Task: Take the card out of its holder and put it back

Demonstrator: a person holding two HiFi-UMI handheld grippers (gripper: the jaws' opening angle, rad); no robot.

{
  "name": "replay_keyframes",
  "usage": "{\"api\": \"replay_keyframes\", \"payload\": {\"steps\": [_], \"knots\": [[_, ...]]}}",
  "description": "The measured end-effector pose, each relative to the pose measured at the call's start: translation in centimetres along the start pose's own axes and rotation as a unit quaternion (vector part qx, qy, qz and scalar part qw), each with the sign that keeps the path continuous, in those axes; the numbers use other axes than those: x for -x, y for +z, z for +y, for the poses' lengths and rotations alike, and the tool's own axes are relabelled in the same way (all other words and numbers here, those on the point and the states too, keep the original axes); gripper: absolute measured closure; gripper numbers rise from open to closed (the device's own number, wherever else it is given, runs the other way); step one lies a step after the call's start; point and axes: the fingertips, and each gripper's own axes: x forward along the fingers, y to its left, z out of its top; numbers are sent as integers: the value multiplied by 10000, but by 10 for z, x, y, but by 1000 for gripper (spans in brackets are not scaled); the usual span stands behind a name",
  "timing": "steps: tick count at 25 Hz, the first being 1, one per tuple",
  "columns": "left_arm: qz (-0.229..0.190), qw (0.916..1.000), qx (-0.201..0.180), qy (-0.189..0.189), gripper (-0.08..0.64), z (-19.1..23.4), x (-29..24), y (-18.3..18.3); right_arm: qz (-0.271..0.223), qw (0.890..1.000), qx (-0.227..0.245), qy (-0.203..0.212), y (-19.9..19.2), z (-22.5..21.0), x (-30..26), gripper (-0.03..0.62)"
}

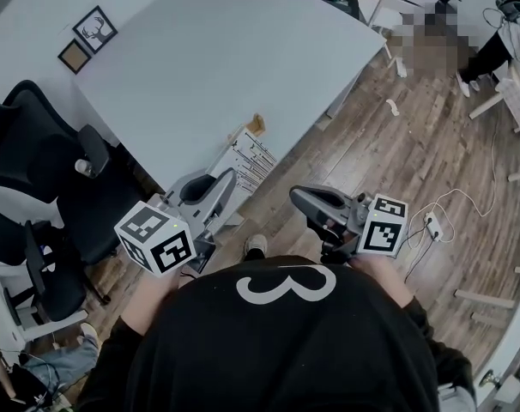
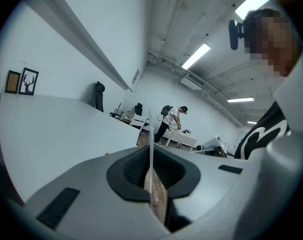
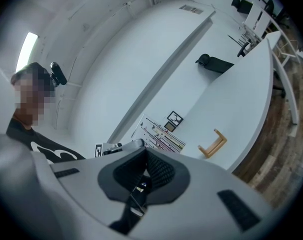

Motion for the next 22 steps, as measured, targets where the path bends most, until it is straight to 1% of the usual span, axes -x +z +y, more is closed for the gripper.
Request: {"api": "replay_keyframes", "payload": {"steps": [6, 9, 15, 22], "knots": [[86, 9999, -58, -28, 535, 31, -13, 14, -87, 9999, -58, -107, 11, -18, -16, 581], [144, 9998, -157, -37, 535, 45, -22, 20, -137, 9997, -92, -182, 17, -28, -23, 581], [234, 9987, -450, -64, 535, 67, -38, 29, -210, 9991, -157, -337, 22, -42, -32, 581], [342, 9953, -905, -108, 535, 89, -57, 33, -255, 9980, -201, -534, 22, -55, -40, 581]]}}
